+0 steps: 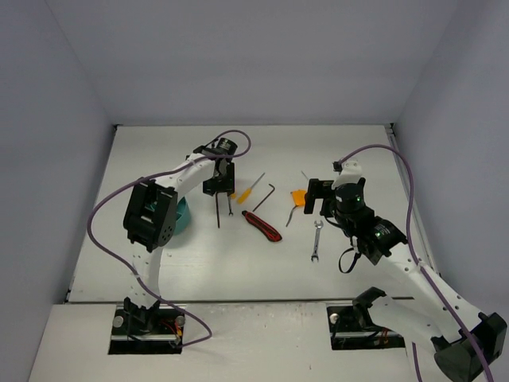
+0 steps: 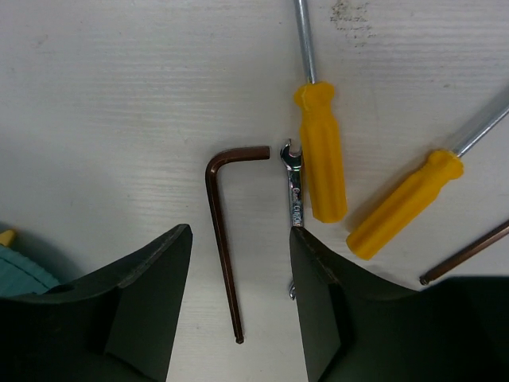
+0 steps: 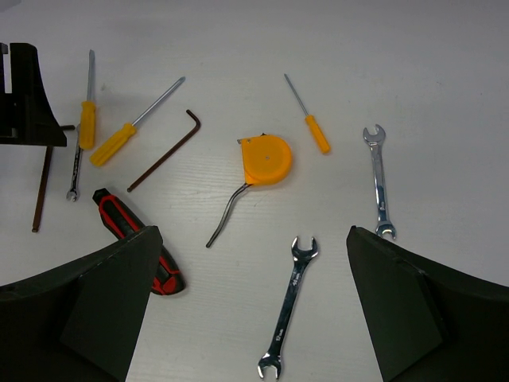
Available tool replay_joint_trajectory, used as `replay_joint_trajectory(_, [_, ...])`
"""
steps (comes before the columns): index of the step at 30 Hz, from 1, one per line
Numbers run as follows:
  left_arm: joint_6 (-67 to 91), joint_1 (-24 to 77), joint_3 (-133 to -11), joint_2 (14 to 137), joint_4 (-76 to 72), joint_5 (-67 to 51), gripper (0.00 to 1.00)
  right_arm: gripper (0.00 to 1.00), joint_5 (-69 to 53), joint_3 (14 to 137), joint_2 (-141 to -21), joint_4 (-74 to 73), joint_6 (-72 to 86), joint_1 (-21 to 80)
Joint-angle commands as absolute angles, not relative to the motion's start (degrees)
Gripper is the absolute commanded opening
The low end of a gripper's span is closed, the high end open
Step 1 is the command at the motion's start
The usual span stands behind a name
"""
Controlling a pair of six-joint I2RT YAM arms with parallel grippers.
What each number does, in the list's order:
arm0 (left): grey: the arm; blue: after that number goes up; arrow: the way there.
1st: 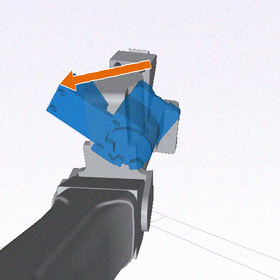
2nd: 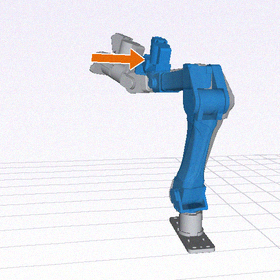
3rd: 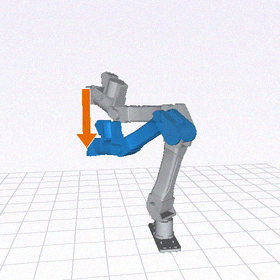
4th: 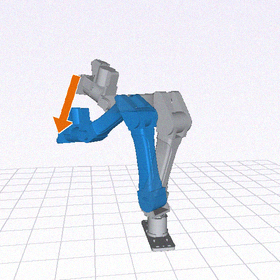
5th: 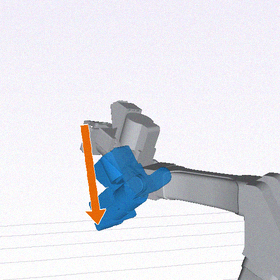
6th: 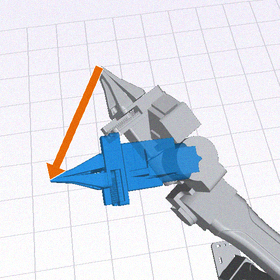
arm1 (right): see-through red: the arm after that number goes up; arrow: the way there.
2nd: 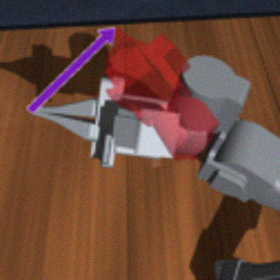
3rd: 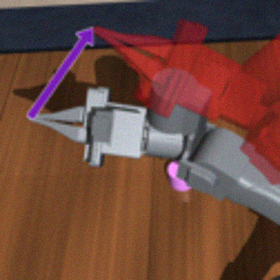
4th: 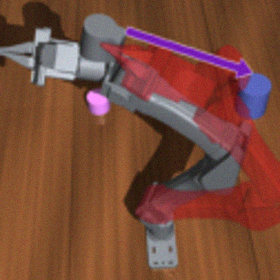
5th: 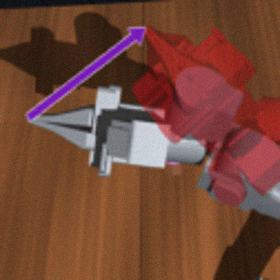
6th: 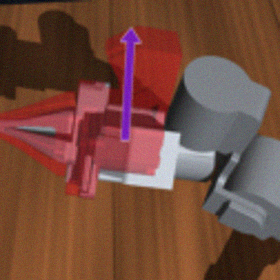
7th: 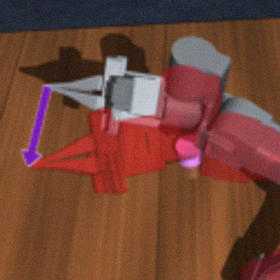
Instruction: Sort the tools into containers
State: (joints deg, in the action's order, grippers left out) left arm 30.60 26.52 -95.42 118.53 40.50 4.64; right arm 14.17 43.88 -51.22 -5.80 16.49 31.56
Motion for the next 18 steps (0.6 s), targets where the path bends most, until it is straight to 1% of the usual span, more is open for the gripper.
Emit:
replay_joint_trajectory(1, [32.5, 25.0, -97.9, 117.9, 40.3, 3.4, 0.47, 1.00, 16.2, 43.9, -51.7, -2.3, 16.7, 31.9])
replay_joint_trajectory(5, [32.7, 23.8, -98.2, 120.6, 40.4, 2.5, 0.45, 1.00, 16.5, 43.9, -51.9, -2.3, 16.8, 31.9])
replay_joint_trajectory(9, [33.3, 23.0, -98.1, 121.7, 40.4, 1.2, 0.39, 1.00, 16.6, 43.9, -52.2, -2.3, 16.8, 31.9])
replay_joint_trajectory(17, [33.5, 22.4, -97.4, 123.1, 40.5, 0.6, 0.25, 1.00, 16.9, 43.9, -52.4, -2.2, 16.8, 32.0])
replay_joint_trajectory(18, [33.6, 22.3, -97.2, 123.3, 40.6, 0.5, 0.21, 1.00, 17.0, 43.9, -52.4, -2.3, 16.8, 32.0])
